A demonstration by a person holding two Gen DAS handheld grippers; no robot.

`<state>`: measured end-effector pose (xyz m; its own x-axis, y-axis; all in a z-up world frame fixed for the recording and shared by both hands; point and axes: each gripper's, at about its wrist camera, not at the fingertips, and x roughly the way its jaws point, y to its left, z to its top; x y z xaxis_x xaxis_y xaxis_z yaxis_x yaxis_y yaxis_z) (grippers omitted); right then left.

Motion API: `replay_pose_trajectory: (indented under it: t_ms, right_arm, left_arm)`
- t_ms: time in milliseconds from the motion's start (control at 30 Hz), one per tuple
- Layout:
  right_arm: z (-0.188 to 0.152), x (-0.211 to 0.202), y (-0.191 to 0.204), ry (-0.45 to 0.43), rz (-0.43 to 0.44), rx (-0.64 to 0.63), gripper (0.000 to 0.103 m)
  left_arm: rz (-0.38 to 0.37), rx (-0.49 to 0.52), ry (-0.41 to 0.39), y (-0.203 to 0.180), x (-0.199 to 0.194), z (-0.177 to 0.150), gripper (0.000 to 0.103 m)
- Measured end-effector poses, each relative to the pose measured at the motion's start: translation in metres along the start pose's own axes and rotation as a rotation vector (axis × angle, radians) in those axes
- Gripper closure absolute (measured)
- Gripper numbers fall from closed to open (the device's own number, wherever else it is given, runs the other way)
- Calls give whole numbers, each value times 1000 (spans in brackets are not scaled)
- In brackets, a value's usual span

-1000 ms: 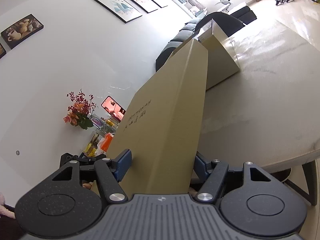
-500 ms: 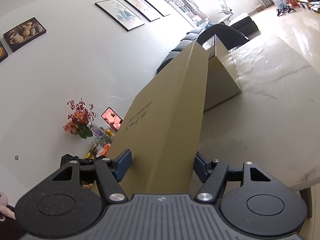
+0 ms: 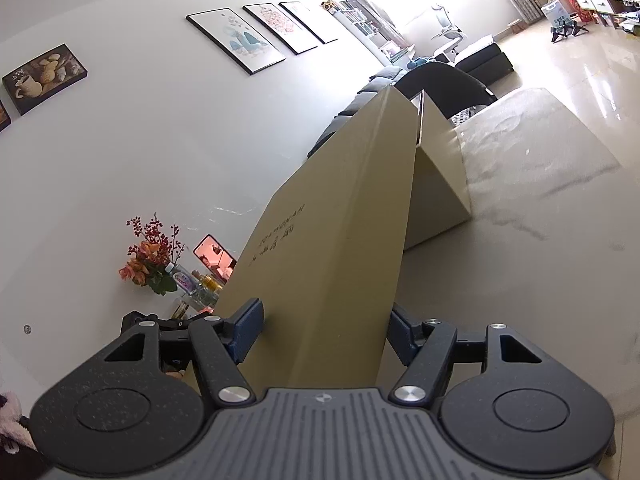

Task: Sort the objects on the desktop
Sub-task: 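Lower the lid rim onto the box opening with both grippers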

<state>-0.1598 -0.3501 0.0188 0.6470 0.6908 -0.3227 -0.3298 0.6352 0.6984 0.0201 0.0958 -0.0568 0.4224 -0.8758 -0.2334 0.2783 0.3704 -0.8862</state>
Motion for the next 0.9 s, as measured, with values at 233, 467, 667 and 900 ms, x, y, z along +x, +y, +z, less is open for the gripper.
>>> replay_pose_trajectory:
  t_ms: [233,467,667,900]
  right_arm:
    - [20,11,-5,-3,2,-8,34]
    - [41,31,-12,10,12,-11,34]
    - [61,51,-19,21,22,-9,34]
    - [85,74,-27,33,33,-4,34]
  left_arm:
    - [-2,9,-25,-2,3,15,50]
    - [7,-4,-49,2,6,31,50]
    - [12,-16,-75,5,11,49,50]
    - [18,-33,-108,10,16,70,50]
